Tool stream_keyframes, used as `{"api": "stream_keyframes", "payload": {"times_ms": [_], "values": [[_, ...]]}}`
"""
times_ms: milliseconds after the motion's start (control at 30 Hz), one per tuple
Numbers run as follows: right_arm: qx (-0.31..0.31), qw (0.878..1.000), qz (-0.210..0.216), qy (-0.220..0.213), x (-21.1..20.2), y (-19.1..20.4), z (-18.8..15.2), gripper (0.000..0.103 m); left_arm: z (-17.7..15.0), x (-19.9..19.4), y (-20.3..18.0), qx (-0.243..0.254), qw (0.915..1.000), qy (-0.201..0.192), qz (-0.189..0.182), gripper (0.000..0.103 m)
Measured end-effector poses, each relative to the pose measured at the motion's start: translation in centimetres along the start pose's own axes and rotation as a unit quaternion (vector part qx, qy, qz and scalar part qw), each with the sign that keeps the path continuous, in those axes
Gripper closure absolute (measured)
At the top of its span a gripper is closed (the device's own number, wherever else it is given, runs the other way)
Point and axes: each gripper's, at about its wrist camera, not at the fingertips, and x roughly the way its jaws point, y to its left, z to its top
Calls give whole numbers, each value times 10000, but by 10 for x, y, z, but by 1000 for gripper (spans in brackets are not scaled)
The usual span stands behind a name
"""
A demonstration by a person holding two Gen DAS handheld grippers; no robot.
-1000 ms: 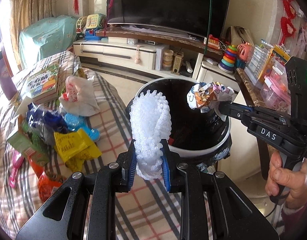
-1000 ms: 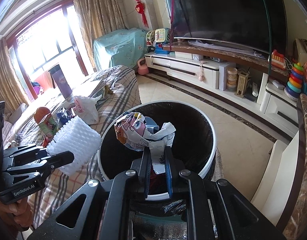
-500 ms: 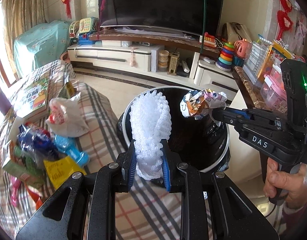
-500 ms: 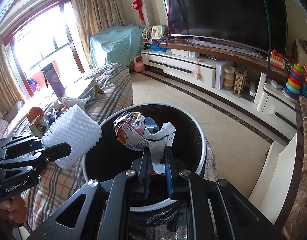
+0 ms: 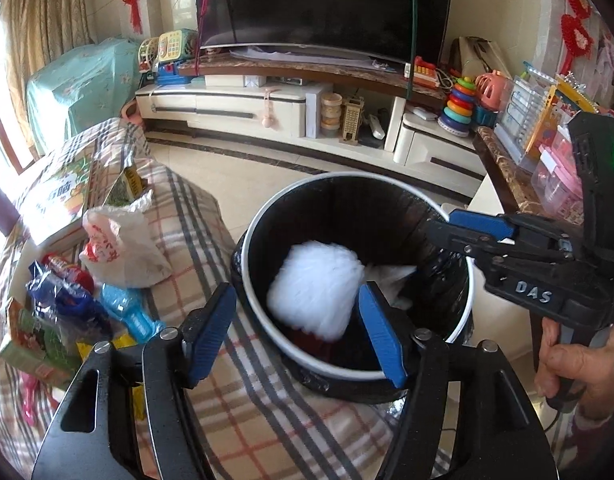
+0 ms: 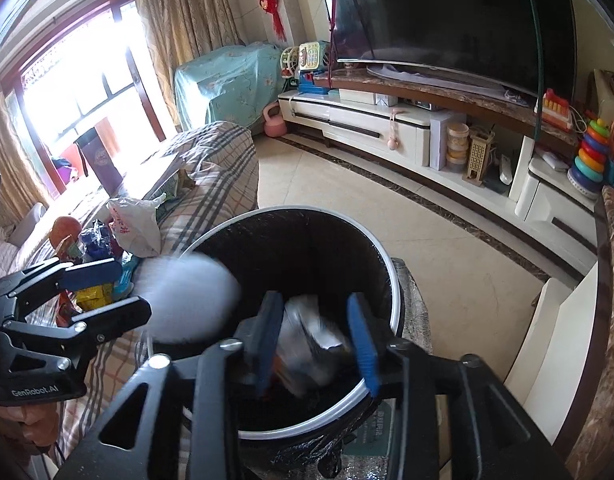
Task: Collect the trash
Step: 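Open both grippers to drop the foam net and wrapper into the bin, then move both open grippers back toward the remaining trash on the bed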
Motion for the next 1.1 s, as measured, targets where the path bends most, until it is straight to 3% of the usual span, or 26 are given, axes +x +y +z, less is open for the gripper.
{"api": "stream_keyframes", "payload": {"times_ms": [300,500,1100], "values": [[50,9997,186,-143,-16,16,-6,30,-26,-19,18,-298,9995,-26,49,30],[-20,9993,331,-178,-24,40,-14,16,-49,-43,36,-564,9983,-153,84,30],[-196,9963,839,-32,-24,111,-43,9,-126,-112,95,-1407,9878,-506,426,30]]}}
